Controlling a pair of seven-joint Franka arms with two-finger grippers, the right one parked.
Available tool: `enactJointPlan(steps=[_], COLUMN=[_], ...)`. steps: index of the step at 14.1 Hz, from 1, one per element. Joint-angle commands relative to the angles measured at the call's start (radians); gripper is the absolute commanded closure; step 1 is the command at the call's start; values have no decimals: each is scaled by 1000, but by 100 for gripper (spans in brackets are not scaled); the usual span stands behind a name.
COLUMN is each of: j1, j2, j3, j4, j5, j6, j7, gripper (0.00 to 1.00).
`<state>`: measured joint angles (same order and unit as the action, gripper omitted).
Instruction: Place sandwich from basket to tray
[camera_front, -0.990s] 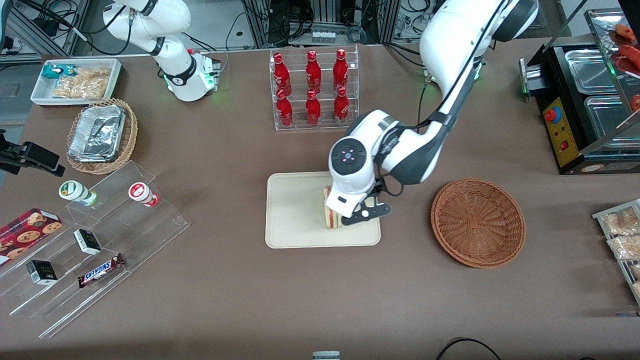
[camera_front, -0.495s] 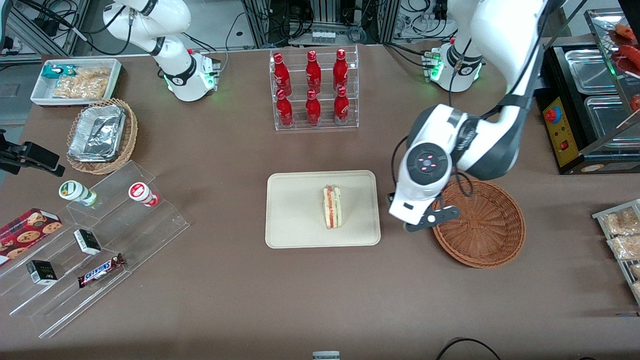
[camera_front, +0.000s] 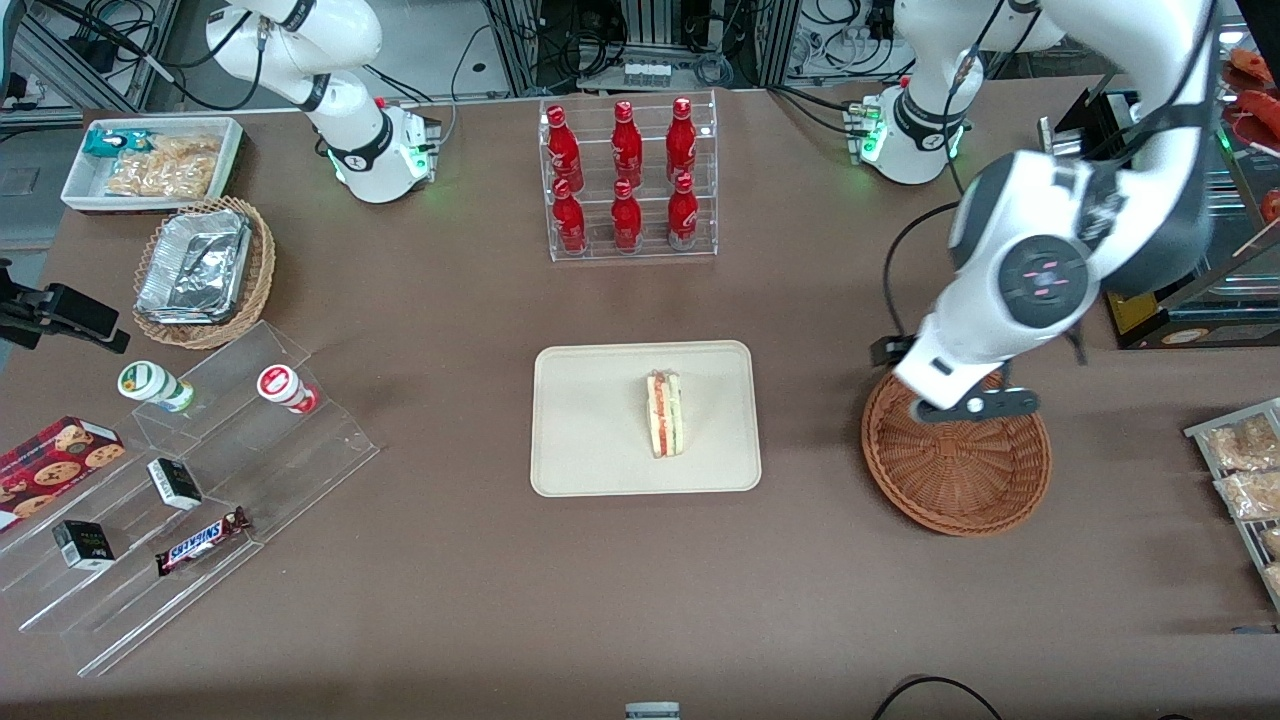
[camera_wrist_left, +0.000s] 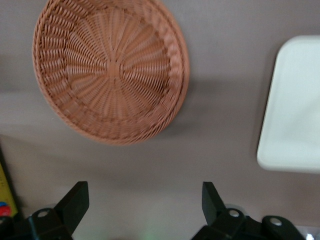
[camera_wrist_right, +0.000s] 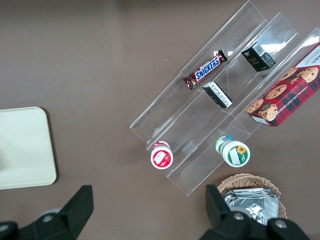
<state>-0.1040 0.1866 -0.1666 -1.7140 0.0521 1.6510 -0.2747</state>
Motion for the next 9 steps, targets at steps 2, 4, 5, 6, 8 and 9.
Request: enactJointPlan(steps=[2,4,5,6,8,9], j1=[99,101,101,101,102,102], j2=[-136,-162,-165,-164,-167,-170], j3=[5,61,80,99,111,117], j4=[-21,31,68,111,149,160], j5=[-44,-43,-43,-41,-38,-38], j6=[-78,-153,-190,-219,-229,-229], j7=[237,290,313,330,333,330], gripper=[0,0,0,0,0,0])
